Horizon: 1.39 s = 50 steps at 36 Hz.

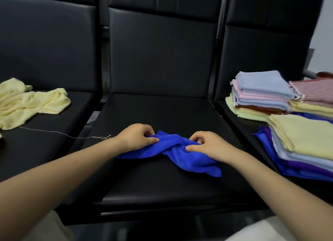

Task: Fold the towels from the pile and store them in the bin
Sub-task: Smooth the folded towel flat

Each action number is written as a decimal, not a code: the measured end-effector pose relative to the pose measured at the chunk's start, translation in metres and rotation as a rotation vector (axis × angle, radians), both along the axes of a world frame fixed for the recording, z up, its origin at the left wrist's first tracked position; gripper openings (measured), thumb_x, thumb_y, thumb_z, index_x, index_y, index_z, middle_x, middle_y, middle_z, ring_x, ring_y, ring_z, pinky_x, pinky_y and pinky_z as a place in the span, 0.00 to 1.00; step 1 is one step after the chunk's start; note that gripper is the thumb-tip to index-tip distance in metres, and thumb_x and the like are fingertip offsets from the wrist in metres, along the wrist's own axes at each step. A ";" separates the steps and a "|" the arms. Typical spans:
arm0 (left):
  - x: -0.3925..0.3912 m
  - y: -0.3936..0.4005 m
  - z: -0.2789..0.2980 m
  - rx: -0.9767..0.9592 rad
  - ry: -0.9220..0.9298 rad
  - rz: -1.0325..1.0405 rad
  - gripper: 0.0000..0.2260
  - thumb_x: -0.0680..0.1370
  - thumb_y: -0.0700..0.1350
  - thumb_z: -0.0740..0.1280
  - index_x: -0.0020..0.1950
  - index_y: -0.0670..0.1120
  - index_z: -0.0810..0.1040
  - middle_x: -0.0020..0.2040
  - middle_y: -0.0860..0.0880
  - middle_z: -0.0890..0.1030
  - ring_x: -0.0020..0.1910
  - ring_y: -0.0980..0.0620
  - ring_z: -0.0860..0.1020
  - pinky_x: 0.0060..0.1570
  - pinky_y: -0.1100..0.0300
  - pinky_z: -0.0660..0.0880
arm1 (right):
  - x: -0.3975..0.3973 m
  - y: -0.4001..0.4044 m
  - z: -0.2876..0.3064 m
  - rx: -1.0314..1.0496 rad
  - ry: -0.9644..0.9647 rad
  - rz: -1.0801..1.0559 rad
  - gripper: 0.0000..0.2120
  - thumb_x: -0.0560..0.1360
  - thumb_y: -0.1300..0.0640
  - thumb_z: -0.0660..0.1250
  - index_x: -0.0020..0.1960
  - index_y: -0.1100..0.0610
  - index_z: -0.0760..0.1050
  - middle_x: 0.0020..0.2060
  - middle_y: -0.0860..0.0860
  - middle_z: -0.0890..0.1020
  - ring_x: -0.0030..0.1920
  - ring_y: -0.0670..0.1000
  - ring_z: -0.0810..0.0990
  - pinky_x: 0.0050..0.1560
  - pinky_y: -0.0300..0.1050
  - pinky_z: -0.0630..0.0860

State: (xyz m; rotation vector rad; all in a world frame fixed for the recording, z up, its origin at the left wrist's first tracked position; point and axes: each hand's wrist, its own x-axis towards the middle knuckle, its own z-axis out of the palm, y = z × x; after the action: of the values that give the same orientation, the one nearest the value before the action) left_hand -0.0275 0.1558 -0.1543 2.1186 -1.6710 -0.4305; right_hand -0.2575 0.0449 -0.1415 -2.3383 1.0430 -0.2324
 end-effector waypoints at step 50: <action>-0.025 0.061 0.173 -0.709 1.313 0.102 0.13 0.81 0.50 0.62 0.57 0.43 0.80 0.48 0.48 0.85 0.47 0.51 0.83 0.43 0.62 0.80 | -0.013 0.031 0.125 0.967 -1.434 -0.051 0.25 0.67 0.48 0.73 0.62 0.53 0.73 0.66 0.56 0.77 0.64 0.55 0.78 0.66 0.50 0.73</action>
State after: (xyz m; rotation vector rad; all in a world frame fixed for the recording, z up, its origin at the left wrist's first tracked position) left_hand -0.0522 0.2166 0.0183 0.9298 -0.7234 -0.7932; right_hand -0.2704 0.0761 -0.0170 -0.8215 0.2819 -0.9613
